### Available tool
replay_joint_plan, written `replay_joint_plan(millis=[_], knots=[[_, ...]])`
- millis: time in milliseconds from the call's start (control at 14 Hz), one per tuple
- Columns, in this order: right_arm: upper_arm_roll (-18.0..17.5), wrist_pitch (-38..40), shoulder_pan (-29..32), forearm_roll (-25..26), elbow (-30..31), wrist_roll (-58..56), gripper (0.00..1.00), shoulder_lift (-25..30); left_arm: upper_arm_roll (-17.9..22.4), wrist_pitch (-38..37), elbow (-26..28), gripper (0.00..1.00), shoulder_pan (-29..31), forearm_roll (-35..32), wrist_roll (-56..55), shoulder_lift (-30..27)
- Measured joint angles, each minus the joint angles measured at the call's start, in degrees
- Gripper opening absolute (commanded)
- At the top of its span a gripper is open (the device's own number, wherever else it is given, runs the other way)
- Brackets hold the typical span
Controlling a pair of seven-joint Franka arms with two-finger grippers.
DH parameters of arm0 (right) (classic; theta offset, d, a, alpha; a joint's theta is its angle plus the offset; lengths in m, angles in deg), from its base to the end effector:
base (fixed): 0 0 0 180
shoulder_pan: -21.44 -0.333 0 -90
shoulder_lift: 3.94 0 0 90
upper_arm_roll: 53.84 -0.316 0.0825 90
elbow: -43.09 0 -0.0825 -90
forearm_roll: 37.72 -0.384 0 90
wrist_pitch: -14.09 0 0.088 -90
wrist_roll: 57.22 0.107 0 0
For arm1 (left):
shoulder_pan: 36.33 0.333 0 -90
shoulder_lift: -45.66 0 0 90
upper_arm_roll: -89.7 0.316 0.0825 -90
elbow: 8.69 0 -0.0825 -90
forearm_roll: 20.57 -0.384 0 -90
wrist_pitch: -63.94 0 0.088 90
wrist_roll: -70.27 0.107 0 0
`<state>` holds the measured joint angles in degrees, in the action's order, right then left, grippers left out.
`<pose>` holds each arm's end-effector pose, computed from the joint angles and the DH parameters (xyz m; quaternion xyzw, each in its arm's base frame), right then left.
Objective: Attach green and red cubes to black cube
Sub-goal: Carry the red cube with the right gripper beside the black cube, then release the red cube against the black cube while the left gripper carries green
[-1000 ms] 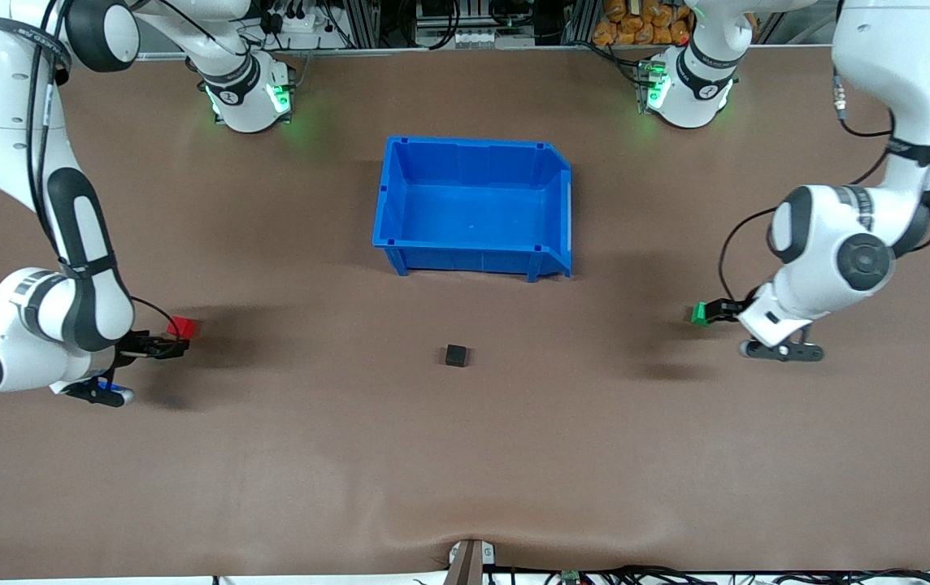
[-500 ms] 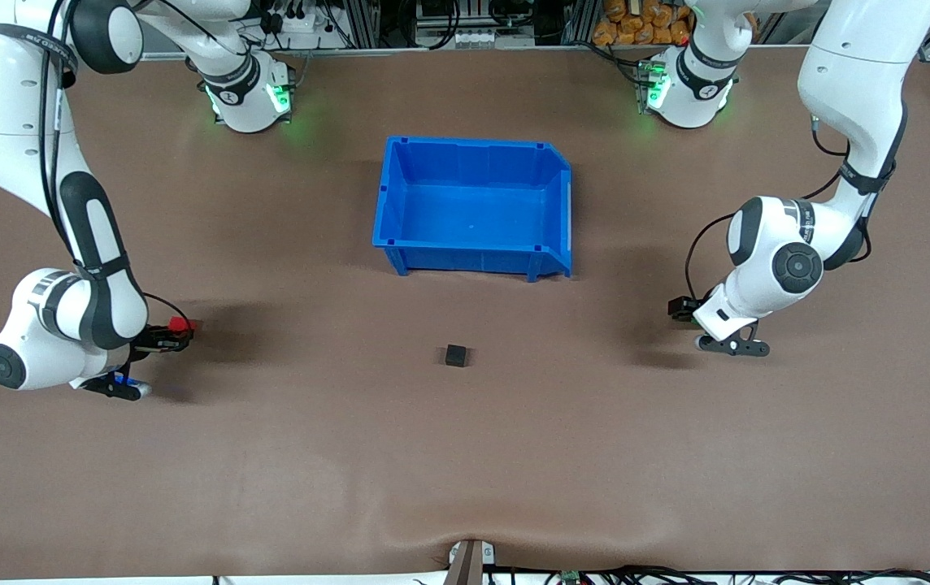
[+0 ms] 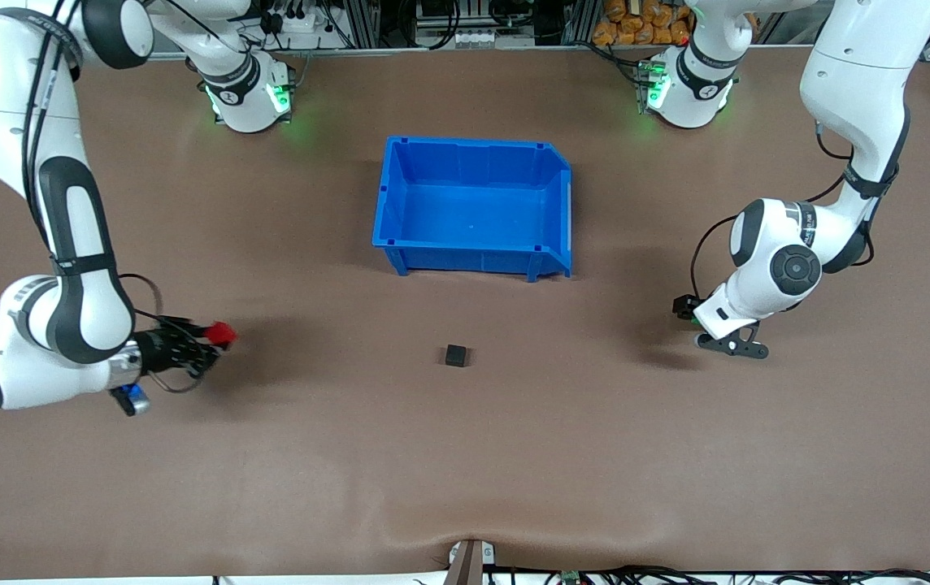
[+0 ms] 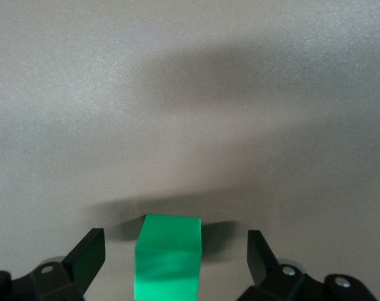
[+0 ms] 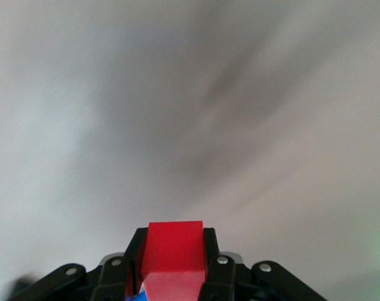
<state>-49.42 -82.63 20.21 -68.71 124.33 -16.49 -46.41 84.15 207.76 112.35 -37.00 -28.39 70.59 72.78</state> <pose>0.6782 0.0206 0.2406 -0.8428 0.4351 0.2842 0.1401 0.5665 -0.0635 0.1818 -0.9933 0.1088 0.0348 0.0178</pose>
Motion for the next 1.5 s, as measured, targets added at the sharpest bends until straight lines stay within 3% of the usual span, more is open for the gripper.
replay_joint_plan(millis=[71, 214, 286, 429, 786, 1143, 1357, 1429, 1500], knots=[[-0.2, -2.2, -2.2, -3.1, 0.0, 5.8, 0.0, 0.0, 0.0, 0.0, -0.1, 0.82, 0.0, 0.0, 0.0, 0.0], [-0.4, -8.8, -7.6, -5.3, 0.0, 17.3, 0.0, -0.1, 0.0, 0.0, -0.2, 0.21, 0.0, 0.0, 0.0, 0.0], [-0.5, -12.7, -10.4, -5.5, 0.0, 23.2, 0.0, -0.2, 0.0, 0.0, -0.2, 0.0, 0.0, 0.0, -0.3, 0.0], [-0.5, -19.8, -15.5, -6.1, 0.2, 33.6, 0.0, -0.5, 0.0, 0.0, -0.2, 0.0, 0.0, 0.0, -3.4, 0.0], [-0.6, -29.4, -25.7, -7.4, 0.5, 50.0, 0.0, -3.2, -0.3, 0.0, -0.3, 0.0, -0.3, 0.0, -11.5, 0.0], [-0.5, -34.5, -30.0, -8.1, 0.6, 54.0, 0.0, -6.4, -1.4, -0.4, -3.3, 0.0, -0.3, 0.0, -24.0, 0.0], [-0.5, -38.1, -31.5, -9.0, 0.6, 54.6, 0.0, -8.1, -3.3, -7.0, -8.0, 0.0, -1.8, 0.0, -35.1, 0.0], [-0.5, -38.8, -31.8, -9.3, 0.5, 55.0, 0.12, -8.4, -3.4, -10.1, -10.1, 0.0, -2.8, 0.0, -38.9, -0.1], [-0.5, -39.1, -32.1, -9.4, 0.4, 55.4, 0.66, -8.5, -3.5, -13.1, -12.3, 0.0, -4.0, 0.0, -42.9, -0.1]])
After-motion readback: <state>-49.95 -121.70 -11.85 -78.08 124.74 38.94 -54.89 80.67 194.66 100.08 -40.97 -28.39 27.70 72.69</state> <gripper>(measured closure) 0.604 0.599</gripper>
